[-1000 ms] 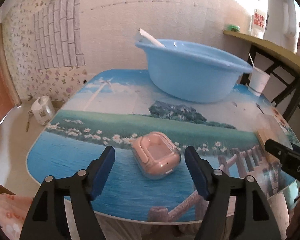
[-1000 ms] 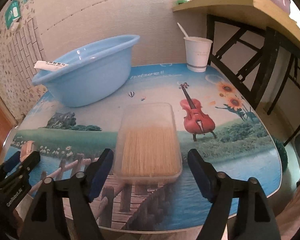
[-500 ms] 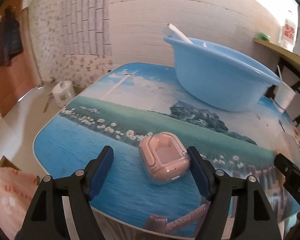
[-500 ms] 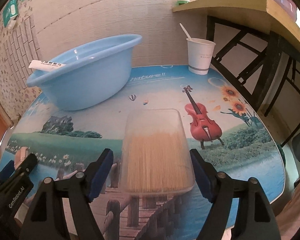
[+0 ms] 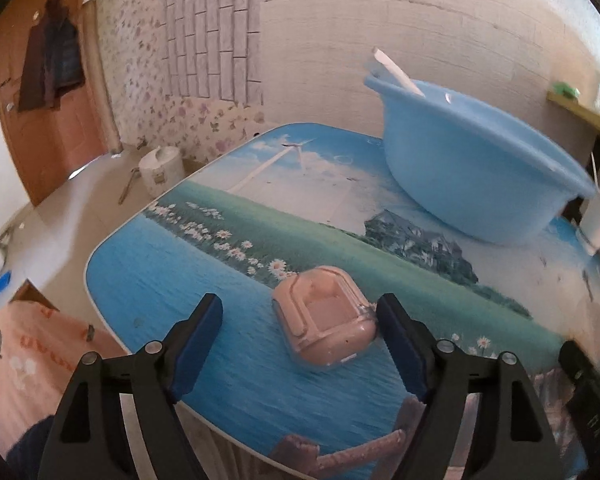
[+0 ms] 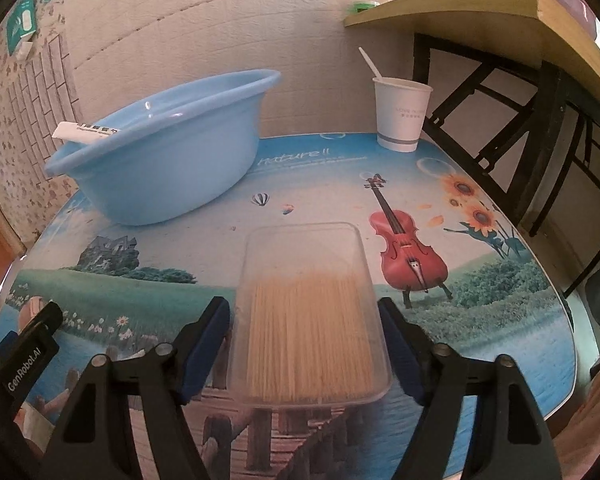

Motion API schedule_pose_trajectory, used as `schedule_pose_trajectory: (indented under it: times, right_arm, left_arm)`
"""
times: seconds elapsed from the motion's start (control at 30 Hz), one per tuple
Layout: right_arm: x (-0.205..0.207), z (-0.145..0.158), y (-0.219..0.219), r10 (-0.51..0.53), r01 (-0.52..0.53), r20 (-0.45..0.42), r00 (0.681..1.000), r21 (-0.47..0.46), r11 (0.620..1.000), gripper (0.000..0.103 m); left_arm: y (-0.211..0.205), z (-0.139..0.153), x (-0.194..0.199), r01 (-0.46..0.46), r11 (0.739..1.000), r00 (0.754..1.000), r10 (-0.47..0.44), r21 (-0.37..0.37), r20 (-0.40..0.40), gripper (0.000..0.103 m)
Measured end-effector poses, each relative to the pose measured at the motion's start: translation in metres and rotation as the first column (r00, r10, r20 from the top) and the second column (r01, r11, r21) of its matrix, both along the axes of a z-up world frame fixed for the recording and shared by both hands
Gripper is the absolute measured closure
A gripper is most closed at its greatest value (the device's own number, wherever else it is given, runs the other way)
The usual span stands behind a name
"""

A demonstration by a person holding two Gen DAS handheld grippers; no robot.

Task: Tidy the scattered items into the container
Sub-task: 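Lift the pink box and toothpick box off the table with both tools, then carry the pink box and toothpick box over the basin and open both tools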

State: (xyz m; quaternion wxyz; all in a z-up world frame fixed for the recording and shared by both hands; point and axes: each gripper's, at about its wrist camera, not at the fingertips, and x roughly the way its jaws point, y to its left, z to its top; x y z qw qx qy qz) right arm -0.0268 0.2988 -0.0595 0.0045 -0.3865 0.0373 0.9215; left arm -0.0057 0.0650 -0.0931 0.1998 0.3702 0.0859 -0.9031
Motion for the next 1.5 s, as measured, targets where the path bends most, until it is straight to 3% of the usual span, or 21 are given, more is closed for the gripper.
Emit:
schedule_pose_trajectory:
  times: [0.07,0.17,0.27,0.63,1.5]
  right_arm:
    - [0.000,0.001,0.000,0.004,-0.004,-0.003,1.000,0.002,1.000,0.040]
    - [0.001,0.001,0.000,0.014,-0.014,-0.006,1.000,-0.002,1.000,0.040]
    - [0.003,0.001,-0.001,0.018,-0.018,-0.005,1.000,-0.014,1.000,0.041]
    - [0.014,0.012,-0.008,0.036,-0.036,-0.014,0.999,0.001,0.999,0.041]
    - [0.006,0.086,-0.032,0.117,-0.117,-0.115,0.987,0.006,0.993,0.041]
  left_arm:
    - [0.001,0.000,0.001,0.021,1.000,1.000,-0.021,-0.008,-0.007,0.027]
    - [0.005,0.002,0.000,0.111,0.994,0.993,-0.111,0.005,-0.029,0.056]
    - [0.011,0.004,0.001,0.212,0.977,0.977,-0.211,0.024,-0.033,0.056]
    - [0.026,0.010,0.006,0.383,0.924,0.923,-0.383,-0.006,-0.029,0.056]
    - [0.001,0.096,-0.015,0.512,0.856,0.841,-0.516,-0.072,-0.163,0.056]
